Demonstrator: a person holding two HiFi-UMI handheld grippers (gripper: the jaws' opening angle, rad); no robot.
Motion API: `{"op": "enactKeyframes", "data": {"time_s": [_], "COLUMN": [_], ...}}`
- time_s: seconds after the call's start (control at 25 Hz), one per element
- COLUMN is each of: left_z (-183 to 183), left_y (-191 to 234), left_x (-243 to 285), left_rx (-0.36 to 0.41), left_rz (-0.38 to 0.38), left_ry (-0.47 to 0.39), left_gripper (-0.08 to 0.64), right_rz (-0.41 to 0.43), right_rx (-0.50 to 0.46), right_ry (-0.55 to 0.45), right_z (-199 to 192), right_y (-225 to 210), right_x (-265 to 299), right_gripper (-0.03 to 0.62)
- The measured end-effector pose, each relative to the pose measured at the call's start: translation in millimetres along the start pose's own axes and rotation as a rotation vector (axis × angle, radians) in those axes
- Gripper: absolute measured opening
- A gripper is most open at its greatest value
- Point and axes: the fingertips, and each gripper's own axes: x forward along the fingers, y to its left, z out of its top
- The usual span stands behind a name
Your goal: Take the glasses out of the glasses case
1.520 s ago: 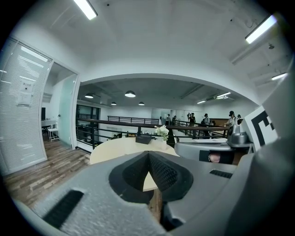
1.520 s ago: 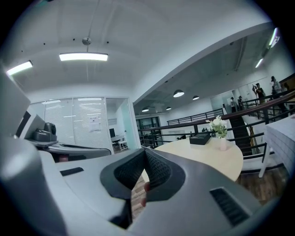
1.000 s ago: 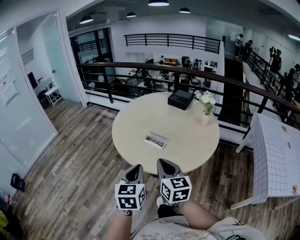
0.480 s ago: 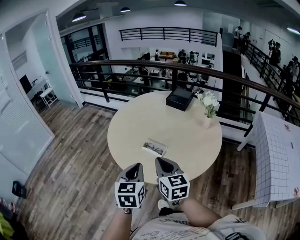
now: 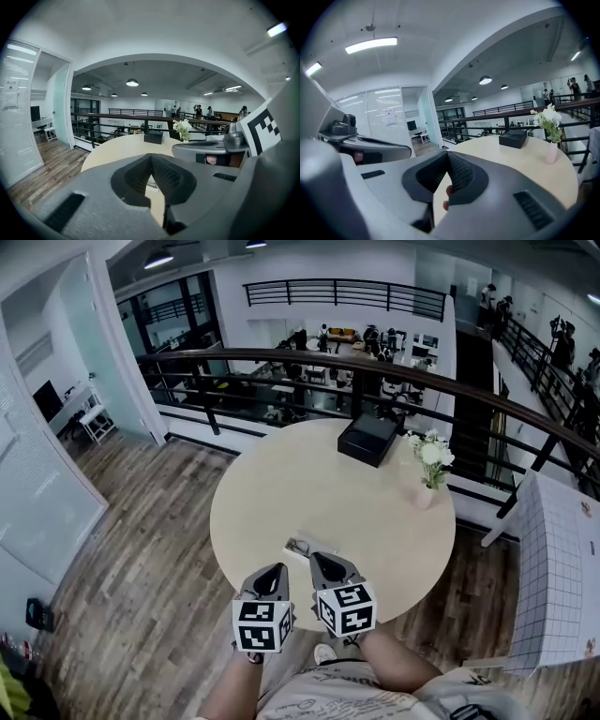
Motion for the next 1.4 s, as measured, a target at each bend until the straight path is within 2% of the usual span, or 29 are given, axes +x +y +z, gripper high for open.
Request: {"op": "enactKeyframes", "data": {"time_s": [0.32, 0.76, 0.96, 1.16, 1.4], "left_z": [4.3, -10.0, -22.2, -27.3, -37.1], "left_y": [19.5, 61.5, 82.0, 91.0, 99.5], "left_x": [44.8, 78.8, 62.1, 94.5, 100.4], "left_rx": [-0.015, -0.046, -0.066, -0.093, -0.121], "left_rz": [0.020, -0.008, -0.039, -0.053, -0.066], "left_ry": [0.028, 0.080, 0.097, 0.125, 0.150], "left_gripper": [0.012, 0.012, 0.012, 0.012, 0.012], "right_rz": [0.018, 0.037, -0.006, -0.025, -0.028], "right_rx": [-0.036, -0.075, -0.124, -0.157, -0.248], "right_ry": [0.060, 0.135, 0.211, 0.270, 0.358], "right_z": [-3.6, -24.6, -52.1, -72.3, -102.3], "right_y": [-26.4, -26.6, -7.5, -43.0, -57.0], "right_x": [42.3, 94.6, 102.9, 137.0, 154.7], "right_gripper": [0.009, 0.009, 0.009, 0.009, 0.040]}}
